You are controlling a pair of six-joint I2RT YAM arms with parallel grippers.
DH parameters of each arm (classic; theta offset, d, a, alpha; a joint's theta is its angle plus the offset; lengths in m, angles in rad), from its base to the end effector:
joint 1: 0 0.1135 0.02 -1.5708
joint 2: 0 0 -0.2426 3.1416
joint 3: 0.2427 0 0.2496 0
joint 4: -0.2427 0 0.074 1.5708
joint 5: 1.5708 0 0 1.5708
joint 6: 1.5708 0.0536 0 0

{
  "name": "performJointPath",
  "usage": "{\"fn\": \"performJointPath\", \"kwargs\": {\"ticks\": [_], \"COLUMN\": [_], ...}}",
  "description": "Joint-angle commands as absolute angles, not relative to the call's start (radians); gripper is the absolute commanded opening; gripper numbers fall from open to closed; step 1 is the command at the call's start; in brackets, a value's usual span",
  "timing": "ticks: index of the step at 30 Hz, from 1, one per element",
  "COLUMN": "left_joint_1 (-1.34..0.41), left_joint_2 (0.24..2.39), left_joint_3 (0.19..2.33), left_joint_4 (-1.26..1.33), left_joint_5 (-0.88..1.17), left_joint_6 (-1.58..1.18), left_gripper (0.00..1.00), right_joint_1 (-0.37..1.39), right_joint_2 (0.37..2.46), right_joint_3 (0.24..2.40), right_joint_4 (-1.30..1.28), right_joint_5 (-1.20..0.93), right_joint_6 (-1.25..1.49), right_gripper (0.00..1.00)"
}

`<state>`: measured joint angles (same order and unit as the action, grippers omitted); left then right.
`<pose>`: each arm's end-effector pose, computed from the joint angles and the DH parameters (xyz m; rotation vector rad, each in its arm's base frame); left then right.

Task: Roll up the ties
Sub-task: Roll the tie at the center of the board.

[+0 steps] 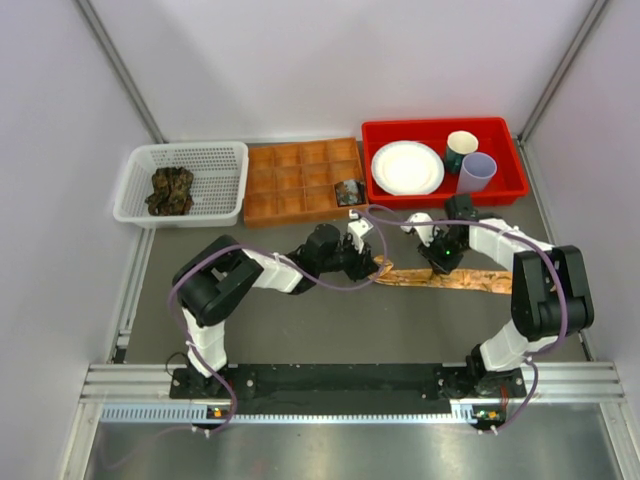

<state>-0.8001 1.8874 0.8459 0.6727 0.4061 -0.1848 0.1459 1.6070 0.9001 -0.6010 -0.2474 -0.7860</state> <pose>0.2527 -0.2907 0.1208 0.8899 1.8522 -1.0287 0.2798 0.0544 0.1226 -1.3026 2.4877 0.2146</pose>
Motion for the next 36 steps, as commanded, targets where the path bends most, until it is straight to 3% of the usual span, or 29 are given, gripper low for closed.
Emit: {"fn": "performJointPath", "kwargs": {"ticks": [1,7,10,15,28,30,31,33,34,36], "left_joint_1": [-0.781,-0.752,-0.747,-0.753,-0.782,-0.784,-0.785,-0.787,-0.787,-0.793], "left_joint_2": [1.876,1.897,1.873,1.845,1.871,1.891,1.897,1.907,1.91,1.922], "left_joint_3": [0.838,0.782,0.778,0.873,0.96,0.979,0.985,0.992,0.992,1.0], "left_joint_4": [0.848,1.017,0.895,0.44,0.097,0.058,0.048,0.025,0.023,0.005], "left_joint_5": [0.518,0.698,0.736,0.648,0.572,0.566,0.561,0.558,0.551,0.542], "left_joint_6": [-0.215,-0.229,-0.056,0.208,0.506,0.509,0.511,0.52,0.52,0.526], "left_gripper": [0.0,0.0,0.0,0.0,0.0,0.0,0.0,0.0,0.0,0.0], "right_joint_1": [0.16,0.167,0.169,0.169,0.167,0.15,0.135,0.079,0.057,0.003], "right_joint_2": [1.69,1.71,1.709,1.689,1.703,1.704,1.701,1.706,1.715,1.72], "right_joint_3": [0.821,0.838,0.839,0.833,0.883,0.937,0.962,1.058,1.098,1.198], "right_joint_4": [-0.551,-0.564,-0.571,-0.589,-0.656,-0.693,-0.747,-0.825,-0.906,-0.98], "right_joint_5": [-0.141,-0.135,-0.133,-0.147,-0.216,-0.232,-0.265,-0.314,-0.378,-0.469], "right_joint_6": [-0.856,-0.856,-0.859,-0.896,-0.921,-0.894,-0.855,-0.775,-0.752,-0.678], "right_gripper": [0.25,0.11,0.0,0.0,0.0,0.12,0.27,0.4,0.46,0.47]}}
